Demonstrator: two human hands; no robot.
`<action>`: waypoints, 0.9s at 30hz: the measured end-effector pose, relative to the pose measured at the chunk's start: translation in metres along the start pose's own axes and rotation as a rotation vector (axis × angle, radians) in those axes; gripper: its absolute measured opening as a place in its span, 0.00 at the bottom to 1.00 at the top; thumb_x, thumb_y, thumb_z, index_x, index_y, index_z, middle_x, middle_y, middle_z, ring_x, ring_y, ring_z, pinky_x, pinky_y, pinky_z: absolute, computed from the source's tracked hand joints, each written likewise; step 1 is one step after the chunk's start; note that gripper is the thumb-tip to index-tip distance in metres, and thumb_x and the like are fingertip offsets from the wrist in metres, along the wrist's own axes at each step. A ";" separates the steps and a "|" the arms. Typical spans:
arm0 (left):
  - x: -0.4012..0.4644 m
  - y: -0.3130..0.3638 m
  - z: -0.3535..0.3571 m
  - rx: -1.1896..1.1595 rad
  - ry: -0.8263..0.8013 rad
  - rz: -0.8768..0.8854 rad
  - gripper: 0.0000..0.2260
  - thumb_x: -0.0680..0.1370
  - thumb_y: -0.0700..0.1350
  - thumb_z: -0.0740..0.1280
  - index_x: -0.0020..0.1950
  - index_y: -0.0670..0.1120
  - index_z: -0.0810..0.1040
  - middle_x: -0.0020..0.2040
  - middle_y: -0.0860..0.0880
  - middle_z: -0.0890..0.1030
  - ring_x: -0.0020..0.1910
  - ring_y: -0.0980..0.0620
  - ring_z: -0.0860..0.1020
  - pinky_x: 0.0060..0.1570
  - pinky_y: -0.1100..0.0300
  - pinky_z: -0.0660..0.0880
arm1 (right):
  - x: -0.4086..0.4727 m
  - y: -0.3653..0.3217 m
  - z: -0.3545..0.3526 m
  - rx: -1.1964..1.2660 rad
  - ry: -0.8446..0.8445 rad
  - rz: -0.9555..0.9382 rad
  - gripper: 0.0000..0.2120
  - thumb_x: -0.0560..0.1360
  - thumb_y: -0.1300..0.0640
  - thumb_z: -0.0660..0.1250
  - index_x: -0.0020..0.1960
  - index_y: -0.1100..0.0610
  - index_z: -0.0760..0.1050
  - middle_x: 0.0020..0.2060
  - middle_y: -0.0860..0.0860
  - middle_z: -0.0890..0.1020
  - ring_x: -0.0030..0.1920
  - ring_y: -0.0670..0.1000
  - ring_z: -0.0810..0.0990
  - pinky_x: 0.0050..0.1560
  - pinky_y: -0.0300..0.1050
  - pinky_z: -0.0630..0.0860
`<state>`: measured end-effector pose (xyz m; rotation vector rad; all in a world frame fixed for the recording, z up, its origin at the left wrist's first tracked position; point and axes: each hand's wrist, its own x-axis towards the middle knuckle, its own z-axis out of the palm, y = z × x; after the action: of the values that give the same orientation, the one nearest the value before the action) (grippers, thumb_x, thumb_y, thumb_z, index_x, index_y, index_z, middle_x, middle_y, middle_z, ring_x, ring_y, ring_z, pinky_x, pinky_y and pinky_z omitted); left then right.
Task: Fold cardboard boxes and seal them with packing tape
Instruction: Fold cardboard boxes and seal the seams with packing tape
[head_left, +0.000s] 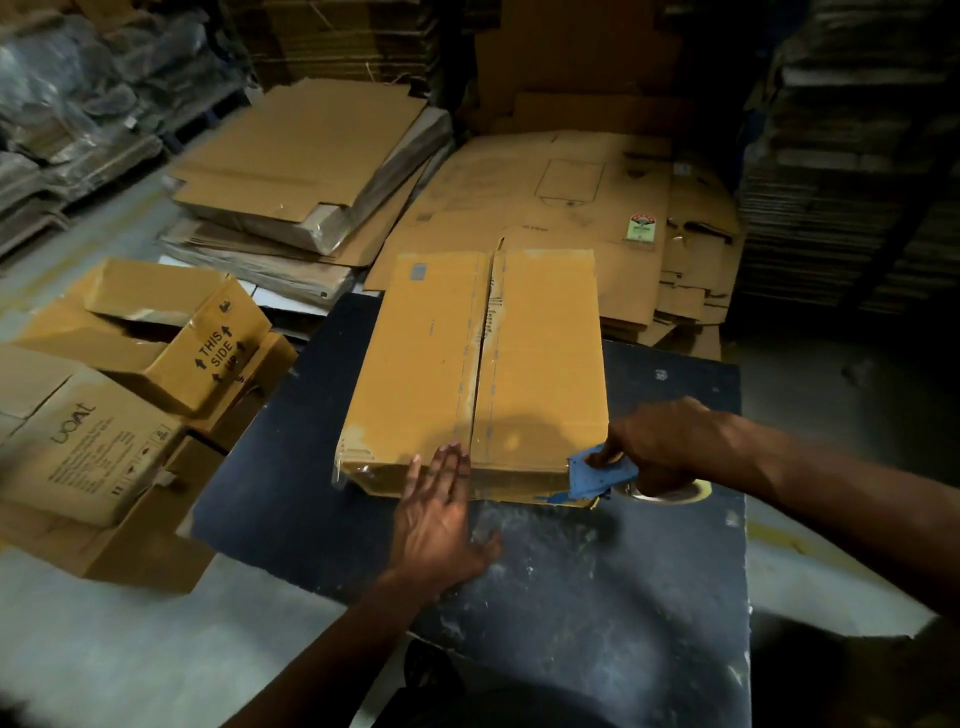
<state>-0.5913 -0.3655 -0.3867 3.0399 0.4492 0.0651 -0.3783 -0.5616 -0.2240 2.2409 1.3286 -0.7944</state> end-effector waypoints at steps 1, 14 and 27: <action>0.002 0.014 0.000 -0.016 -0.015 -0.012 0.49 0.74 0.72 0.58 0.83 0.38 0.56 0.83 0.40 0.54 0.83 0.43 0.54 0.79 0.40 0.45 | -0.001 0.002 0.000 0.009 -0.009 -0.005 0.28 0.79 0.47 0.68 0.77 0.39 0.67 0.67 0.46 0.79 0.65 0.53 0.79 0.58 0.49 0.77; 0.024 0.087 0.020 -0.110 -0.001 0.191 0.44 0.71 0.65 0.66 0.79 0.38 0.66 0.80 0.40 0.65 0.79 0.43 0.66 0.77 0.46 0.55 | 0.004 0.005 0.018 0.022 0.097 -0.046 0.30 0.73 0.49 0.69 0.75 0.39 0.70 0.62 0.49 0.81 0.60 0.56 0.81 0.51 0.50 0.78; 0.028 0.085 0.014 -0.091 -0.073 0.170 0.42 0.72 0.63 0.63 0.81 0.41 0.64 0.81 0.43 0.65 0.79 0.46 0.65 0.76 0.48 0.56 | -0.051 0.079 0.039 0.059 0.011 0.060 0.29 0.81 0.43 0.67 0.78 0.33 0.61 0.65 0.46 0.78 0.56 0.48 0.77 0.52 0.42 0.73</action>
<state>-0.5394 -0.4390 -0.3935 2.9721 0.1762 -0.0167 -0.3383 -0.6545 -0.2152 2.3223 1.2522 -0.8115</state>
